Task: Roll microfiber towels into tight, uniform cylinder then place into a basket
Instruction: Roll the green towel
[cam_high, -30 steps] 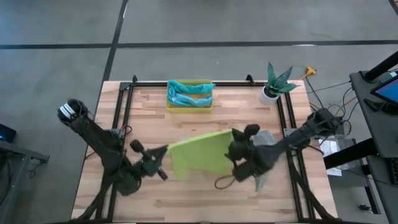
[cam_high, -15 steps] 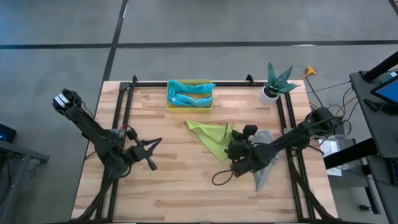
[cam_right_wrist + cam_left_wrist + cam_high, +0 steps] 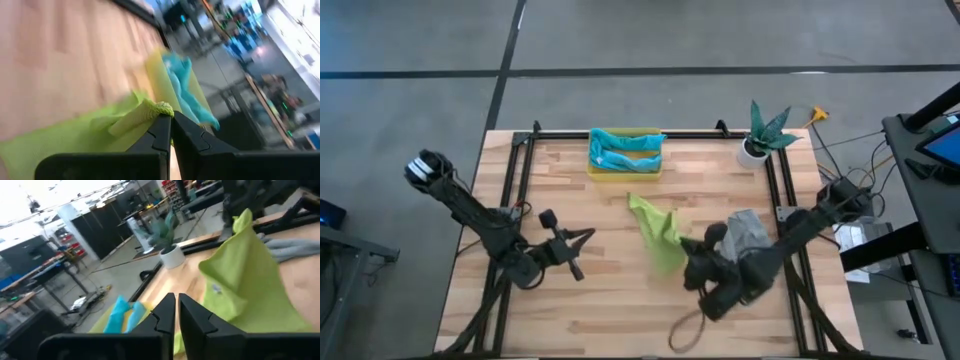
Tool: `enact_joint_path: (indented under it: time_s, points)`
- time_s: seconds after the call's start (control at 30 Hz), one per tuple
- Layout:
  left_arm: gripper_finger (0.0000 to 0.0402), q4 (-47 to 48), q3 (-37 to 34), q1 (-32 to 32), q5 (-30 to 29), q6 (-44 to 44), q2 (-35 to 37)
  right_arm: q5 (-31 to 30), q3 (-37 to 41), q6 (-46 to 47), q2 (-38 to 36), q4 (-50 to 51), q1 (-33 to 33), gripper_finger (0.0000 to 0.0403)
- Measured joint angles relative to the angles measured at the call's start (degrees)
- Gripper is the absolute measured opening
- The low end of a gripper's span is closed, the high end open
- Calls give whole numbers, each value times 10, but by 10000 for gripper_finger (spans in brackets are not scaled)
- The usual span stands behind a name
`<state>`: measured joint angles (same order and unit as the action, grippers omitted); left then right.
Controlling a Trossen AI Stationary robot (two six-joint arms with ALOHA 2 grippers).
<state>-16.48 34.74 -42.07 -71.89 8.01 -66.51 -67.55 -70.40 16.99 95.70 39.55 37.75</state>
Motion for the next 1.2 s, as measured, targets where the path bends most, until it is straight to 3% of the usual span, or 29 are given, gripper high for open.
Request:
enact_joint_path:
  time_s: [0.1,0.27,0.4,0.5,0.57,0.7,0.77,0.83,0.87,0.97,1.03,1.2]
  points:
    - [32,-59,16,5,68,42,-16,0,-44,-47,0,-10,30,8]
    - [95,-252,33,5,192,157,-72,10,-98,-82,0,-10,46,8]
    - [145,-337,58,16,194,226,-136,62,-117,-109,0,-9,41,8]
    - [177,-337,96,37,197,241,-181,109,-125,-136,3,-9,31,8]
    - [194,-328,125,51,198,243,-208,171,-129,-178,8,-8,25,8]
    - [217,-224,181,61,197,242,-235,397,-129,-285,10,-9,15,8]
    - [222,-164,201,60,189,230,-236,433,-132,-290,8,-16,14,9]
    - [223,-129,213,58,187,207,-233,432,-145,-297,3,-17,14,8]
    - [224,-124,212,55,184,201,-230,402,-152,-304,1,-17,14,9]
    - [224,-126,211,51,178,193,-226,202,-179,-303,0,-10,20,8]
    - [224,-125,208,46,171,194,-223,122,-190,-303,-1,-2,20,9]
    - [224,-125,200,45,168,180,-215,123,-199,-301,-1,6,21,9]
